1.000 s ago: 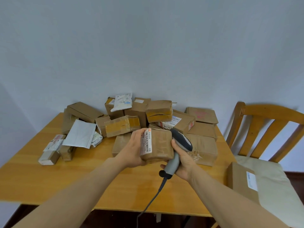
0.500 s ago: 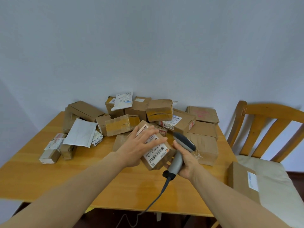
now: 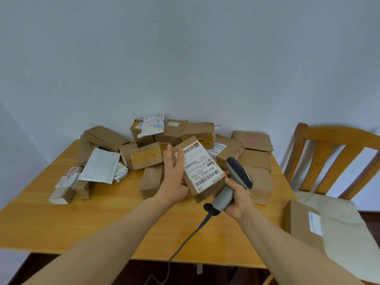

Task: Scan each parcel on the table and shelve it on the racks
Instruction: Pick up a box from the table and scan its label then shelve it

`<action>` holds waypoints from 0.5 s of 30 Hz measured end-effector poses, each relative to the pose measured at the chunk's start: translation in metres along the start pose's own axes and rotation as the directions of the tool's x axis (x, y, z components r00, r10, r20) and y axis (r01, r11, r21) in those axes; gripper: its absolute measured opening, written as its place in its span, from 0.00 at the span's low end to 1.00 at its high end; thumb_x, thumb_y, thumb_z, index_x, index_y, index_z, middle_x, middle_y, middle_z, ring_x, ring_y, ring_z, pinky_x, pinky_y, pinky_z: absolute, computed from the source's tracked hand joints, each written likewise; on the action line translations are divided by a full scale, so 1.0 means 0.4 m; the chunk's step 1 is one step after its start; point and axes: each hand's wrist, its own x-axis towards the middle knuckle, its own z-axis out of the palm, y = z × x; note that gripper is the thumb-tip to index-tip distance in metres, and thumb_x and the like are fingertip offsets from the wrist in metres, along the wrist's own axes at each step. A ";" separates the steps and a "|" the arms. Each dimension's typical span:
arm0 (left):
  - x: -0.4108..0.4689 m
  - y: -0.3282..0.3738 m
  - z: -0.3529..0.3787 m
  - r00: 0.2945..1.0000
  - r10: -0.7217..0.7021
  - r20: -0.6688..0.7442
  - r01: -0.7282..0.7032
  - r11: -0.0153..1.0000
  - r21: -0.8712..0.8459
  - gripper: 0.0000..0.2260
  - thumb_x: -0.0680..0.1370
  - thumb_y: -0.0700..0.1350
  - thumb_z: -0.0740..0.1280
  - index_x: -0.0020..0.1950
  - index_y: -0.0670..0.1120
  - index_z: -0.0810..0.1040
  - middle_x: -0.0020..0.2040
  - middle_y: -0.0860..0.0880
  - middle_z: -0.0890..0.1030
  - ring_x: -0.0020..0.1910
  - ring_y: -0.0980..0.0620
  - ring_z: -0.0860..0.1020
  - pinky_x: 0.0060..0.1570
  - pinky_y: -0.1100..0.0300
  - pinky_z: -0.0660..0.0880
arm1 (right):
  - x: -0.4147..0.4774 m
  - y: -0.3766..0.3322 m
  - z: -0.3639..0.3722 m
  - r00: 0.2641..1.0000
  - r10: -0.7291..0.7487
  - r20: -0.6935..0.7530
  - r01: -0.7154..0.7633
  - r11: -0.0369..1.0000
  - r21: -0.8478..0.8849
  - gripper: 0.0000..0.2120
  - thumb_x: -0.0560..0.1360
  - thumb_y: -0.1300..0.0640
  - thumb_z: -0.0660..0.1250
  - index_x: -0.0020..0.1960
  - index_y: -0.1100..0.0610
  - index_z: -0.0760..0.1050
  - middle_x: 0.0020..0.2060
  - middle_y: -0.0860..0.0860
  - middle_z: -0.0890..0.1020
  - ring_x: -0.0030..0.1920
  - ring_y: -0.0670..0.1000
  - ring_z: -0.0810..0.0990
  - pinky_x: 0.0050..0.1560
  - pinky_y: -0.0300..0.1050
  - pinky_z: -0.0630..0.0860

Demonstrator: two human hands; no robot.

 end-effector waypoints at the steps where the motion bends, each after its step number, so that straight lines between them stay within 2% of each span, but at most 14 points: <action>1: 0.002 0.000 -0.001 0.999 0.023 0.035 -0.020 0.996 -0.083 0.43 0.74 0.31 0.67 0.79 0.45 0.41 0.78 0.48 0.37 0.77 0.49 0.35 0.76 0.52 0.42 | -0.001 0.000 -0.001 1.000 -0.004 0.006 0.004 1.000 0.010 0.08 0.69 0.61 0.70 0.47 0.55 0.78 0.34 0.52 0.84 0.39 0.51 0.81 0.36 0.43 0.79; 3: 0.002 0.003 -0.009 1.000 0.007 -0.010 -0.010 0.934 -0.357 0.35 0.75 0.27 0.61 0.78 0.44 0.54 0.79 0.50 0.52 0.78 0.47 0.49 0.75 0.47 0.57 | -0.002 0.000 -0.003 1.000 -0.021 0.020 0.021 1.000 0.006 0.11 0.65 0.62 0.71 0.47 0.55 0.78 0.36 0.52 0.85 0.37 0.51 0.82 0.36 0.43 0.79; 5: -0.002 0.013 -0.011 0.990 -0.099 -0.103 0.025 0.828 -0.560 0.28 0.77 0.29 0.58 0.76 0.45 0.62 0.76 0.51 0.61 0.73 0.49 0.63 0.66 0.51 0.71 | -0.003 0.002 -0.002 0.999 -0.029 0.039 0.029 1.000 -0.003 0.13 0.63 0.63 0.71 0.47 0.54 0.79 0.37 0.52 0.85 0.39 0.51 0.81 0.41 0.44 0.77; 7: -0.011 0.034 0.003 0.960 -0.164 -0.228 0.023 0.855 -0.519 0.28 0.79 0.36 0.62 0.77 0.47 0.58 0.76 0.50 0.58 0.71 0.52 0.65 0.62 0.61 0.72 | -0.003 0.007 0.008 0.999 -0.017 0.051 0.018 1.000 -0.021 0.13 0.63 0.63 0.72 0.47 0.55 0.80 0.39 0.53 0.85 0.41 0.52 0.80 0.44 0.45 0.74; 9: -0.005 0.029 0.023 0.926 -0.229 -0.299 0.054 0.867 -0.496 0.37 0.77 0.43 0.69 0.79 0.49 0.50 0.77 0.48 0.53 0.71 0.52 0.64 0.60 0.69 0.67 | -0.003 0.014 0.022 0.998 0.004 0.060 -0.001 0.999 -0.040 0.13 0.63 0.63 0.73 0.47 0.55 0.81 0.41 0.54 0.85 0.41 0.53 0.80 0.44 0.45 0.74; 10: -0.001 0.032 0.021 0.927 -0.284 -0.247 0.106 0.827 -0.552 0.39 0.75 0.46 0.71 0.79 0.51 0.51 0.77 0.47 0.53 0.71 0.50 0.64 0.61 0.67 0.66 | -0.002 0.017 0.027 0.998 0.011 0.058 -0.008 0.999 -0.038 0.13 0.63 0.63 0.73 0.47 0.54 0.81 0.41 0.54 0.85 0.41 0.53 0.80 0.45 0.45 0.74; 11: 0.004 0.030 0.020 0.935 -0.315 -0.163 0.146 0.761 -0.632 0.38 0.73 0.49 0.73 0.77 0.55 0.56 0.77 0.45 0.57 0.70 0.48 0.68 0.63 0.62 0.68 | -0.001 0.018 0.030 0.999 0.012 0.053 -0.010 0.999 -0.036 0.13 0.62 0.63 0.73 0.47 0.55 0.81 0.41 0.54 0.85 0.41 0.52 0.80 0.45 0.45 0.74; 12: 0.008 0.025 0.015 0.943 -0.326 -0.068 0.181 0.673 -0.717 0.32 0.72 0.49 0.74 0.73 0.58 0.63 0.74 0.44 0.65 0.66 0.46 0.74 0.61 0.55 0.73 | -0.002 0.016 0.031 0.999 0.010 0.049 -0.009 0.999 -0.040 0.14 0.62 0.63 0.73 0.47 0.55 0.81 0.40 0.53 0.84 0.41 0.52 0.80 0.45 0.45 0.74; 13: 0.011 0.020 0.007 0.944 -0.328 0.031 0.226 0.575 -0.786 0.27 0.74 0.44 0.72 0.69 0.59 0.67 0.69 0.44 0.73 0.58 0.46 0.80 0.54 0.51 0.79 | -0.002 0.013 0.032 0.999 0.008 0.042 -0.006 0.999 -0.045 0.14 0.62 0.63 0.72 0.47 0.54 0.81 0.40 0.53 0.84 0.40 0.52 0.80 0.44 0.44 0.73; 15: 0.011 0.011 -0.012 0.923 -0.293 0.249 0.355 0.406 -0.842 0.27 0.75 0.37 0.67 0.67 0.62 0.67 0.60 0.46 0.80 0.48 0.47 0.83 0.40 0.52 0.80 | 0.000 0.006 0.034 1.000 0.003 0.029 -0.001 0.998 -0.065 0.15 0.62 0.63 0.73 0.47 0.54 0.81 0.39 0.52 0.84 0.40 0.51 0.80 0.42 0.44 0.73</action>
